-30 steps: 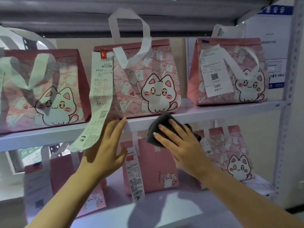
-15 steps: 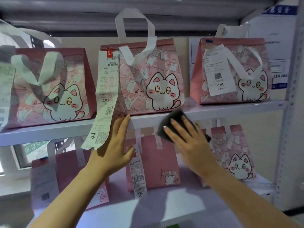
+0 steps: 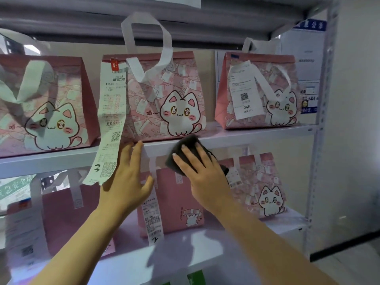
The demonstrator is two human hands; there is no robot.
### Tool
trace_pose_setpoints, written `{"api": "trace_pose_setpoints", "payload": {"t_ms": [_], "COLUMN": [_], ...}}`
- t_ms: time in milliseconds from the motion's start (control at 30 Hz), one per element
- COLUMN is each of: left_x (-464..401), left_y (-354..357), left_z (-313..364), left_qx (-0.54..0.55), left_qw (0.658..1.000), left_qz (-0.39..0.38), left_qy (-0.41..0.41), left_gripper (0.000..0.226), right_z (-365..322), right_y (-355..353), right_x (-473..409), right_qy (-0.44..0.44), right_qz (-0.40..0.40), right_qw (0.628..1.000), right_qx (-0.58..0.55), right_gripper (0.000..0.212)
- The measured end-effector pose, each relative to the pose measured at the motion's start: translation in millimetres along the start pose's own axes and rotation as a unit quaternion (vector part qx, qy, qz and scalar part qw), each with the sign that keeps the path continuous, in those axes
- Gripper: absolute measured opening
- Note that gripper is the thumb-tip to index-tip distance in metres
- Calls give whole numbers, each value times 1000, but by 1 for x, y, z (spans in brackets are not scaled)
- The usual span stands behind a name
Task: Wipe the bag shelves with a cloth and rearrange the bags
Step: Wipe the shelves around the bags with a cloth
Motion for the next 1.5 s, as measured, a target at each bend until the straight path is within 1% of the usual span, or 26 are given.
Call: {"api": "trace_pose_setpoints", "payload": {"t_ms": [67, 200, 233, 300, 333, 400, 500, 567, 600, 667, 733, 767, 867, 933, 1000, 1100, 1267, 1367, 1433, 1500], "left_x": [5, 12, 15, 23, 28, 38, 55, 71, 80, 101, 125, 137, 178, 207, 234, 268, 310, 335, 357, 381], "left_y": [-5, -8, -7, -2, 3, 17, 36, 49, 56, 70, 83, 90, 110, 124, 136, 150, 172, 195, 214, 237], "left_z": [1, 11, 14, 26, 33, 50, 80, 96, 104, 119, 132, 139, 157, 165, 172, 176, 169, 152, 142, 131], "left_qx": [-33, -55, -58, -74, -85, -85, -58, -38, -30, -10, 17, 23, 11, 3, -7, 3, -9, -6, -16, -21], "left_qw": [999, 998, 998, 994, 991, 988, 989, 990, 989, 986, 982, 980, 974, 965, 953, 943, 935, 926, 918, 909], "left_qz": [-7, -9, 2, 18, 10, -18, -44, -68, -80, -106, -133, -146, -186, -235, -283, -323, -349, -376, -397, -416], "left_qy": [-2, 0, 15, 72, 99, 124, 125, 120, 121, 128, 130, 129, 126, 119, 107, 74, 56, 19, 9, 1], "left_gripper": [86, 89, 86, 77, 76, 75, 77, 78, 76, 71, 64, 62, 60, 63, 61, 61, 62, 63, 64, 66], "right_z": [22, 76, 85, 97, 99, 103, 121, 139, 149, 166, 179, 183, 191, 196, 199, 198, 191, 187, 184, 177], "right_y": [-1, -13, -17, -24, -27, -29, -34, -37, -36, -31, -28, -27, -30, -31, -32, -31, -25, -16, -4, 13], "right_x": [7, 20, 22, 23, 23, 26, 42, 70, 90, 138, 189, 213, 272, 303, 327, 353, 392, 422, 445, 465], "right_qy": [5, 72, 78, 87, 93, 105, 126, 140, 162, 238, 310, 327, 339, 377, 400, 413, 434, 473, 497, 502], "right_qz": [-13, -12, -16, -23, -24, -23, -39, -64, -90, -154, -205, -229, -288, -314, -335, -357, -387, -383, -379, -385], "right_qw": [1000, 997, 997, 996, 995, 993, 988, 981, 971, 938, 904, 892, 867, 837, 814, 797, 780, 764, 753, 748], "right_qx": [7, 16, 15, 0, -12, -40, -86, -118, -149, -201, -211, -214, -223, -242, -255, -258, -232, -216, -206, -203], "right_gripper": [58, 66, 64, 60, 60, 59, 58, 57, 56, 56, 53, 51, 49, 50, 50, 50, 50, 50, 51, 53]}}
Point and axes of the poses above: each hand's wrist, its own x-axis away from the middle knuckle, its own y-axis out of the palm, z = x × y, the point moved 3 cm from there along -x, towards the middle knuckle, and after that the axes turned 8 degrees about z, right-handed, at the moved point
